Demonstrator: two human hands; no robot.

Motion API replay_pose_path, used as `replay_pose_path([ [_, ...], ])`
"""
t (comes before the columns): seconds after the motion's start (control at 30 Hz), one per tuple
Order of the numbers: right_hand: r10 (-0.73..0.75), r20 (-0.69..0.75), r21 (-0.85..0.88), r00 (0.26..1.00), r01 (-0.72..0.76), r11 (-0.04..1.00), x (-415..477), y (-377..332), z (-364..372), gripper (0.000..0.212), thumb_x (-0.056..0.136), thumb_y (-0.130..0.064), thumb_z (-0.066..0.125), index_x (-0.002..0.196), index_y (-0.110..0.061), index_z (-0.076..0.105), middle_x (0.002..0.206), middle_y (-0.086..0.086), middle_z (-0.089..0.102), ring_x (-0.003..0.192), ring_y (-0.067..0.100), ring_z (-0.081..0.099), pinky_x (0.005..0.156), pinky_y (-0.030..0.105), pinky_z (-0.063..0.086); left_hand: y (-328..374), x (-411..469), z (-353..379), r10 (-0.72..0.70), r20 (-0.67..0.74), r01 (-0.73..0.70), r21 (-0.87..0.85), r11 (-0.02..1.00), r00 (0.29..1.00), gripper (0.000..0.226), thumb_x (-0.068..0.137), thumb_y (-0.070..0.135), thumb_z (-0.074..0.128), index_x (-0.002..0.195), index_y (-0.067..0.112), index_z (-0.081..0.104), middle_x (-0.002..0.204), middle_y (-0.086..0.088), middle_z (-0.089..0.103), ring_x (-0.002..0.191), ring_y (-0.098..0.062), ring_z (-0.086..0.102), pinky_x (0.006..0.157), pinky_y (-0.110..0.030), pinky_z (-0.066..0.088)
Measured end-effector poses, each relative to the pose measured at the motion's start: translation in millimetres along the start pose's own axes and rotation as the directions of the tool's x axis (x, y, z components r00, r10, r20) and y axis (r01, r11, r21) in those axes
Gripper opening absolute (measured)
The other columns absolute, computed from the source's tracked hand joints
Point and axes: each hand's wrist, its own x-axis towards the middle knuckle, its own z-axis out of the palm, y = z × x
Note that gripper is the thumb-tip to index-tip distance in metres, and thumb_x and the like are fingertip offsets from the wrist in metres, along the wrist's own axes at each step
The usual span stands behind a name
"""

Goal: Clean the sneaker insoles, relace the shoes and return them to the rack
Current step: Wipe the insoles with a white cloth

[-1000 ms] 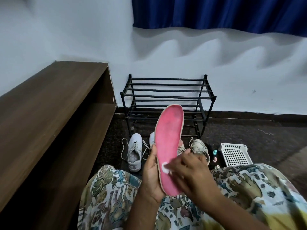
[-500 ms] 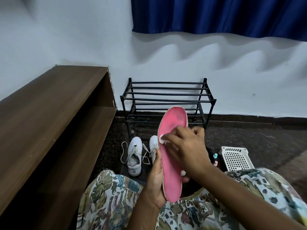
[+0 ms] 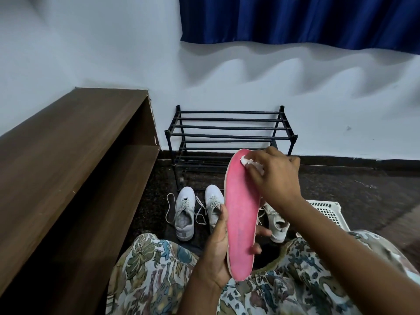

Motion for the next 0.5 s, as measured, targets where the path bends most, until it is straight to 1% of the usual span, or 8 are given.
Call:
replay_pose_path([
  [0.1, -0.011, 0.057, 0.068, 0.998, 0.007, 0.998, -23.2, -3.8, 2.5, 0.016, 0.087, -0.033, 0.056, 0.100, -0.032, 0.067, 0.087, -0.008, 0.056, 0.084, 0.014, 0.056, 0.076, 0.033, 0.024, 1.1, 0.5, 0.5, -0.010, -0.058, 0.007, -0.057, 0.998, 0.998, 0.078, 0.065, 0.057, 0.077, 0.124, 0.009, 0.060, 0.113, -0.018, 0.065, 0.091, -0.027, 0.067, 0.060, -0.032, 0.058],
  [0.17, -0.053, 0.075, 0.128, 0.996, 0.043, 0.991, -41.3, -7.1, 4.1, 0.019, 0.086, -0.035, 0.053, 0.098, -0.034, 0.067, 0.087, -0.011, 0.056, 0.083, 0.011, 0.056, 0.074, 0.031, 0.021, 1.2, 0.6, 1.2, 0.000, -0.104, -0.007, -0.064, 0.998, 0.995, 0.079, 0.065, 0.055, 0.077, 0.128, 0.010, 0.058, 0.120, -0.016, 0.063, 0.101, -0.027, 0.065, 0.074, -0.039, 0.058],
  [0.23, -0.092, 0.084, 0.163, 0.992, 0.077, 0.984, -58.6, -10.0, 5.2, 0.019, 0.086, -0.035, 0.053, 0.099, -0.035, 0.066, 0.089, -0.013, 0.057, 0.084, 0.009, 0.056, 0.070, 0.030, 0.020, 0.6, 0.6, 1.9, 0.028, -0.126, -0.037, -0.074, 0.997, 0.992, 0.075, 0.073, 0.054, 0.072, 0.132, 0.011, 0.055, 0.131, -0.016, 0.057, 0.119, -0.027, 0.057, 0.097, -0.043, 0.049],
  [0.3, -0.120, 0.107, 0.174, 0.987, 0.100, 0.980, -74.9, -13.6, 5.7, 0.021, 0.086, -0.036, 0.048, 0.099, -0.035, 0.065, 0.089, -0.012, 0.058, 0.083, 0.009, 0.056, 0.069, 0.031, 0.020, -2.2, 1.0, -1.2, 0.011, -0.138, -0.027, -0.113, 0.993, 0.990, 0.070, 0.083, 0.056, 0.059, 0.133, 0.008, 0.053, 0.133, -0.018, 0.055, 0.127, -0.030, 0.049, 0.111, -0.048, 0.033],
  [0.33, -0.134, 0.117, 0.177, 0.984, 0.113, 0.978, -82.7, -15.7, 5.9, 0.023, 0.086, -0.035, 0.047, 0.099, -0.034, 0.065, 0.089, -0.012, 0.058, 0.082, 0.009, 0.056, 0.070, 0.031, 0.022, -3.9, 1.6, -4.9, -0.004, -0.134, -0.017, -0.157, 0.987, 0.991, 0.069, 0.087, 0.058, 0.049, 0.132, 0.006, 0.054, 0.130, -0.019, 0.056, 0.126, -0.031, 0.050, 0.112, -0.049, 0.032],
  [0.4, -0.183, 0.131, 0.180, 0.974, 0.158, 0.971, -98.6, -18.5, 7.2, 0.024, 0.084, -0.031, 0.047, 0.099, -0.032, 0.066, 0.090, -0.011, 0.060, 0.082, 0.009, 0.056, 0.071, 0.031, 0.025, -6.0, 2.8, -12.3, -0.031, -0.110, 0.003, -0.244, 0.970, 0.993, 0.074, 0.089, 0.061, 0.038, 0.128, 0.001, 0.056, 0.124, -0.021, 0.059, 0.120, -0.033, 0.054, 0.104, -0.046, 0.042],
  [0.43, -0.214, 0.139, 0.183, 0.967, 0.187, 0.965, -107.1, -18.6, 7.9, 0.024, 0.083, -0.029, 0.048, 0.099, -0.031, 0.067, 0.090, -0.011, 0.060, 0.083, 0.010, 0.056, 0.072, 0.031, 0.027, -6.0, 3.0, -14.4, -0.049, -0.095, 0.023, -0.259, 0.966, 0.994, 0.077, 0.086, 0.063, 0.040, 0.128, 0.000, 0.056, 0.124, -0.022, 0.059, 0.120, -0.033, 0.055, 0.102, -0.045, 0.043],
  [0.5, -0.269, 0.157, 0.204, 0.950, 0.235, 0.950, -123.2, -15.2, 8.5, 0.024, 0.083, -0.027, 0.051, 0.101, -0.032, 0.065, 0.094, -0.012, 0.059, 0.085, 0.009, 0.056, 0.074, 0.032, 0.030, -5.4, 3.8, -17.3, -0.068, -0.065, 0.050, -0.239, 0.970, 0.996, 0.083, 0.077, 0.068, 0.052, 0.129, 0.003, 0.056, 0.127, -0.020, 0.059, 0.120, -0.032, 0.055, 0.106, -0.047, 0.041],
])
